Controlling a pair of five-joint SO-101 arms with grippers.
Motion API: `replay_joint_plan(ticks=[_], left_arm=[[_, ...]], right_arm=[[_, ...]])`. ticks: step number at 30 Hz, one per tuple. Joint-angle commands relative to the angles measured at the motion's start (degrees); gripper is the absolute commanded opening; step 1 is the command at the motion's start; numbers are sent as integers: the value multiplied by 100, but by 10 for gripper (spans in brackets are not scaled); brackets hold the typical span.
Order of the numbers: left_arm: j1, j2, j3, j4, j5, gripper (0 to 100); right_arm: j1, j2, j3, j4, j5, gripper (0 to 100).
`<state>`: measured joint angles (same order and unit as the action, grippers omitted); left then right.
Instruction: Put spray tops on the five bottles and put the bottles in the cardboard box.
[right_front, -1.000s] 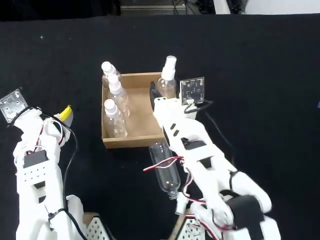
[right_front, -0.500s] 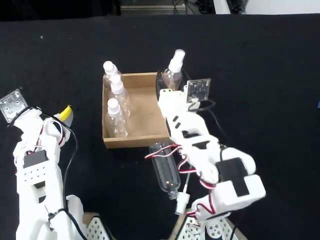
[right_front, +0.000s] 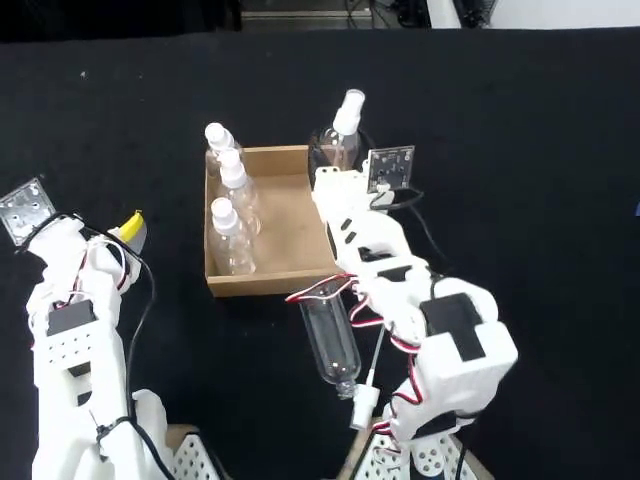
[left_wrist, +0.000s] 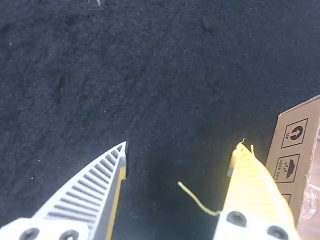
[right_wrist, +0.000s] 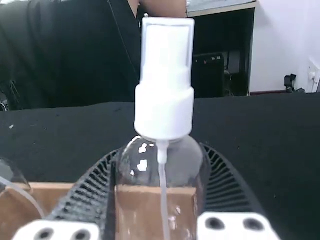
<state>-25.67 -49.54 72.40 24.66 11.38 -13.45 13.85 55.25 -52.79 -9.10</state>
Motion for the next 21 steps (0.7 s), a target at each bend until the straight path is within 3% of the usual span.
replay_joint_plan(ticks=[1, 10, 14, 21], left_arm=[[-22, -18, -66, -97, 26, 307], [-13, -18, -92, -97, 35, 307], [-4, -18, -119, -105, 35, 307], [365, -62, -84, -97, 18, 307]], right_arm=[[88, 66, -303, -158, -26, 124], [79, 681, -734, -167, -26, 124], [70, 708, -725, -167, 360, 124], [-158, 743, -708, -114, 492, 124]])
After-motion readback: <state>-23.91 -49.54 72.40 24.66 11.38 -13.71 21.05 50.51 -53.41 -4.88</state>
